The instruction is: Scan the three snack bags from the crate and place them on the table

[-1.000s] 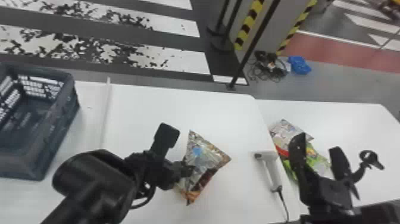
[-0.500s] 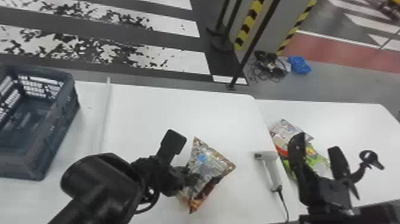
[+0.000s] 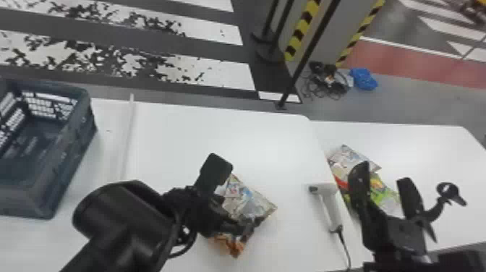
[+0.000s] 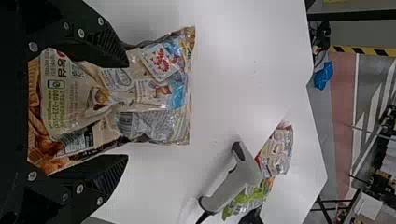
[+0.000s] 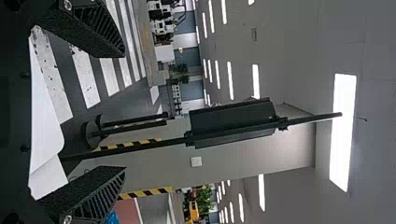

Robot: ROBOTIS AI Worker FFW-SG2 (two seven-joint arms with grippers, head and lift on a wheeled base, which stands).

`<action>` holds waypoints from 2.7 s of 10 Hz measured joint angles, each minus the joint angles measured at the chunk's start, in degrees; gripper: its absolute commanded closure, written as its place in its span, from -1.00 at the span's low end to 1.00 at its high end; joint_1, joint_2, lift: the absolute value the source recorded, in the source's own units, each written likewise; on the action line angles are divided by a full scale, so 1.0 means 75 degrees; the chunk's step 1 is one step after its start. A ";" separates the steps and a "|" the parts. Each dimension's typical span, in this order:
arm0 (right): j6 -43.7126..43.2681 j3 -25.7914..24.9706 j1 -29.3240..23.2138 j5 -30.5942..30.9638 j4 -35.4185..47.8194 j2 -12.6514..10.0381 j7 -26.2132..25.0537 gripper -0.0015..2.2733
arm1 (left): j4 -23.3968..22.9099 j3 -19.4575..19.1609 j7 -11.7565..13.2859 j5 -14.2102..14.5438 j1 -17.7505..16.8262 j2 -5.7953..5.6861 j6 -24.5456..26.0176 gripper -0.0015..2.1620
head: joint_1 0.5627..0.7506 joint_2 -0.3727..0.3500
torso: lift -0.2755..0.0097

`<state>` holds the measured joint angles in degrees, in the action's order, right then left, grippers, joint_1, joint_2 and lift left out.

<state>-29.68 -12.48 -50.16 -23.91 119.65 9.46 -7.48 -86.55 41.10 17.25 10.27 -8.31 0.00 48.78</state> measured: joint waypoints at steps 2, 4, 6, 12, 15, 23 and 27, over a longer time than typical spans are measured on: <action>-0.0051 0.0002 -0.0090 0.0000 0.0035 -0.0018 0.0196 -0.94 | -0.0859 -0.0366 -0.0210 -0.0108 0.0311 0.0000 0.0281 -0.94 | 0.41 -0.94 | 0.68; -0.0072 0.0071 -0.0123 0.0009 0.0040 -0.0060 0.0835 -0.94 | -0.1873 -0.1180 -0.0497 -0.0209 0.0865 0.0000 0.0332 -0.94 | 0.41 -0.94 | 0.68; -0.0043 0.0423 -0.0101 0.0250 0.0025 -0.0157 0.0991 -0.94 | -0.3212 -0.2128 -0.0766 -0.0293 0.1711 -0.0100 0.0235 -0.93 | 0.41 -0.94 | 0.68; 0.0369 0.2166 -0.0092 0.1592 0.0090 -0.0161 0.1165 -0.64 | -0.6366 -0.5871 -0.0637 0.0445 0.4758 -0.0959 -0.0462 -0.94 | 0.41 -0.13 | 0.68; 0.0388 0.2855 -0.0259 0.1632 -0.0049 -0.0153 0.1458 0.35 | -0.6789 -0.7239 -0.0406 0.1223 0.5422 -0.1036 -0.0487 -0.94 | 0.41 0.37 | 0.68; 0.2182 0.3546 0.0373 0.1320 -0.1695 0.0213 0.2242 0.77 | -0.6254 -0.7498 -0.0496 0.0943 0.5876 -0.1033 -0.1565 -0.94 | 0.41 0.94 | 0.68; 0.2888 0.3436 0.1235 0.0984 -0.2736 0.0198 0.2298 0.77 | -0.6284 -0.7124 -0.0524 0.0674 0.6006 -0.0989 -0.1744 -0.94 | 0.41 0.79 | 0.68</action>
<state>-8.02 13.29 -40.90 -16.52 99.13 10.94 9.76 -133.68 -12.33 13.31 15.32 36.73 -7.42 35.70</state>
